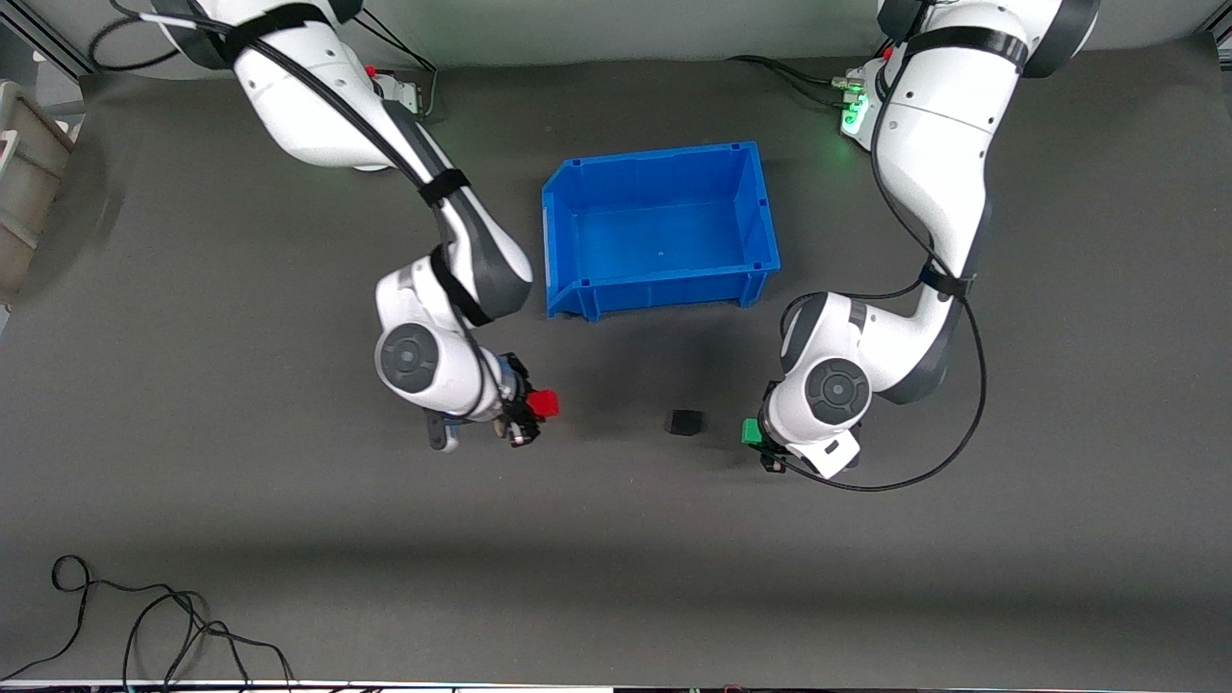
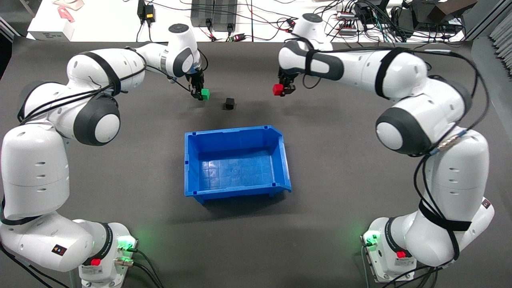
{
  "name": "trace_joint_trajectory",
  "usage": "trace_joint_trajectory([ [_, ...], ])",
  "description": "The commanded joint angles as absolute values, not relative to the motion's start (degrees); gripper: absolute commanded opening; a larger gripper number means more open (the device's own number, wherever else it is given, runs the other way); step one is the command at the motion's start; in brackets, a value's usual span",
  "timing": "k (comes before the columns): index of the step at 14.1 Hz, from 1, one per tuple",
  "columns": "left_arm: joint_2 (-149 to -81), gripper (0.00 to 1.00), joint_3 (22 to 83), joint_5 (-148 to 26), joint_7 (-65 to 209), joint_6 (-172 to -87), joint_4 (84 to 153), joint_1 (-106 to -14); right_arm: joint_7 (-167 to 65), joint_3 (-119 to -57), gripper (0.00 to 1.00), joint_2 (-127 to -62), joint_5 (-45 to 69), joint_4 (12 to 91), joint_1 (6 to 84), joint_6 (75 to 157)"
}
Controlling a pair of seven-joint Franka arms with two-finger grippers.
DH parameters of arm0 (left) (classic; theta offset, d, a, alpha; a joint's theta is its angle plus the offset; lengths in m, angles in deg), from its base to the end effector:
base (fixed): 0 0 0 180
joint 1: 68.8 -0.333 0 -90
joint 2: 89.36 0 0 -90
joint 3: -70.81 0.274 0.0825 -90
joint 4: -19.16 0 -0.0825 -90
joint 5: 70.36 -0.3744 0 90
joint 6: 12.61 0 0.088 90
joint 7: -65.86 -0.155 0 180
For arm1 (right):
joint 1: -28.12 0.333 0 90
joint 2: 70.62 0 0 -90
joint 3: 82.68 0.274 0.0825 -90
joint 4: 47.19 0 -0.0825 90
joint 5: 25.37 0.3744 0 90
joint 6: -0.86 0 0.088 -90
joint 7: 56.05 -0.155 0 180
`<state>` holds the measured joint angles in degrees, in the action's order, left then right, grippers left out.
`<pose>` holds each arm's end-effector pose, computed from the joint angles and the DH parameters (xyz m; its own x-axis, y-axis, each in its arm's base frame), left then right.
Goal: Attach green and red cubes to black cube
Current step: 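Carry the red cube and green cube toward the black cube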
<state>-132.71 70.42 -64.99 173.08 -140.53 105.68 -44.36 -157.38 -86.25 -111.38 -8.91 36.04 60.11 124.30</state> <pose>0.6066 -0.2873 0.1413 0.0702 0.9956 -0.0623 0.9956 -0.0738 -0.0574 0.5903 0.3508 0.1925 0.1446 -0.9715 -0.1880 -0.9856 -0.1581 0.0591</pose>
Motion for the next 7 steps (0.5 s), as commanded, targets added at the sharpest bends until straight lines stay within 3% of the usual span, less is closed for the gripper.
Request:
trace_joint_trajectory([
  [1, -133.9, 0.0, 71.3, -63.7, 176.9, -141.3, 105.2, -43.8, -164.4, -87.0, 0.0, -116.6, -8.8, 29.0, 61.8, 121.8],
  [7, -134.6, 0.0, 71.2, -64.1, 179.9, -143.5, 104.9, -41.9, -173.5, -87.0, 0.0, -121.9, -11.1, 24.8, 65.4, 122.2],
])
